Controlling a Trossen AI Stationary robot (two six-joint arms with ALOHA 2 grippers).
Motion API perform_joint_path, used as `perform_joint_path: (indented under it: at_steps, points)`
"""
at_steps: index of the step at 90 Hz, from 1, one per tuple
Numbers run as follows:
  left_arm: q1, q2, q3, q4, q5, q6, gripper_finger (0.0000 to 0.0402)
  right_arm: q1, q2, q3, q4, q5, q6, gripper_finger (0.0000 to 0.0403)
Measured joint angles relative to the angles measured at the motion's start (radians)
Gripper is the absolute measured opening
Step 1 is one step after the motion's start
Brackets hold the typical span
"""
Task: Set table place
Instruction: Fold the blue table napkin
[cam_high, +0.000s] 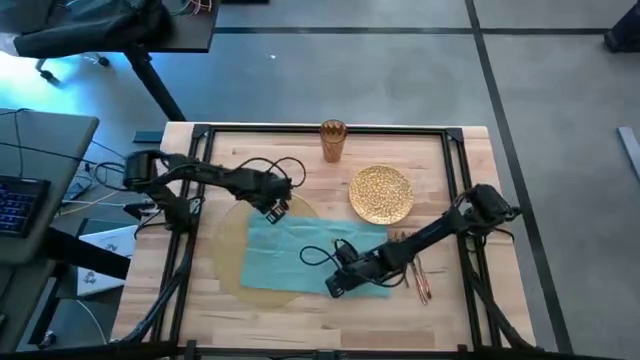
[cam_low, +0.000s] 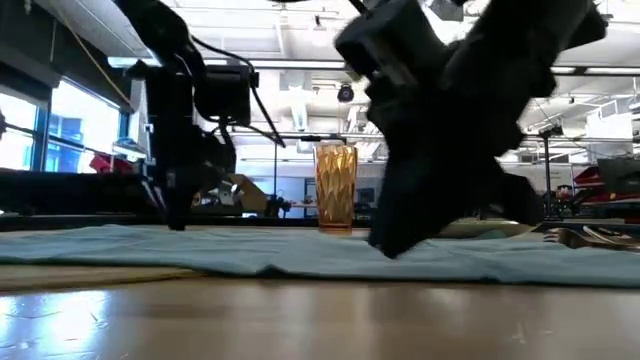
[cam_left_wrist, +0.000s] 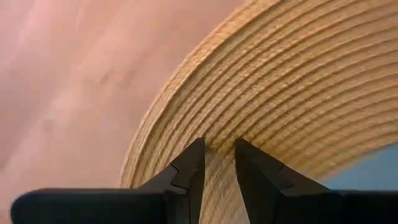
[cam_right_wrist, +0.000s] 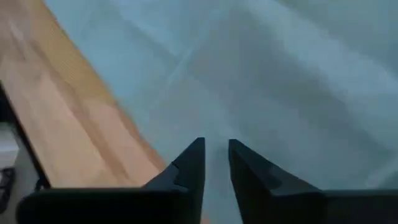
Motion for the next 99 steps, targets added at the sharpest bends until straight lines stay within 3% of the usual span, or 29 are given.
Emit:
perform_joint_path:
  at_steps: [9,20,26,38,50,63,79,88,99]
  points:
    - [0.036,0.037,0.004,0.002,-0.071,0.124,0.0071,0.029,0.0,0.0,-0.002,-0.03,0.054,0.0004]
    - [0.099,0.035,-0.003,-0.01,-0.227,0.29,0.0071,0.064,0.0,0.0,-0.048,-0.046,0.134,0.0006]
    - [0.155,0.027,-0.008,-0.005,-0.257,0.381,0.0071,0.081,-0.001,0.002,-0.073,-0.075,0.182,0.0005]
    - [0.296,0.02,-0.006,0.033,-0.223,0.474,0.0071,0.121,-0.004,0.004,-0.118,-0.08,0.268,0.0001]
    - [0.383,-0.008,-0.005,0.025,-0.115,0.469,0.0071,0.127,-0.021,0.003,-0.106,-0.071,0.297,0.0]
    - [0.39,-0.042,-0.007,0.009,-0.067,0.497,0.006,0.066,-0.063,0.048,-0.087,0.024,0.171,0.0]
    - [0.38,-0.05,-0.007,-0.02,-0.039,0.512,0.0041,-0.096,-0.051,0.049,-0.119,0.042,0.03,0.0]
    - [0.37,-0.05,-0.007,-0.032,-0.035,0.512,0.0035,-0.174,-0.029,0.052,-0.127,0.012,-0.022,0.0]
    - [0.368,-0.05,-0.007,-0.026,-0.039,0.541,0.0029,-0.217,0.016,0.052,-0.128,-0.099,-0.064,0.0]
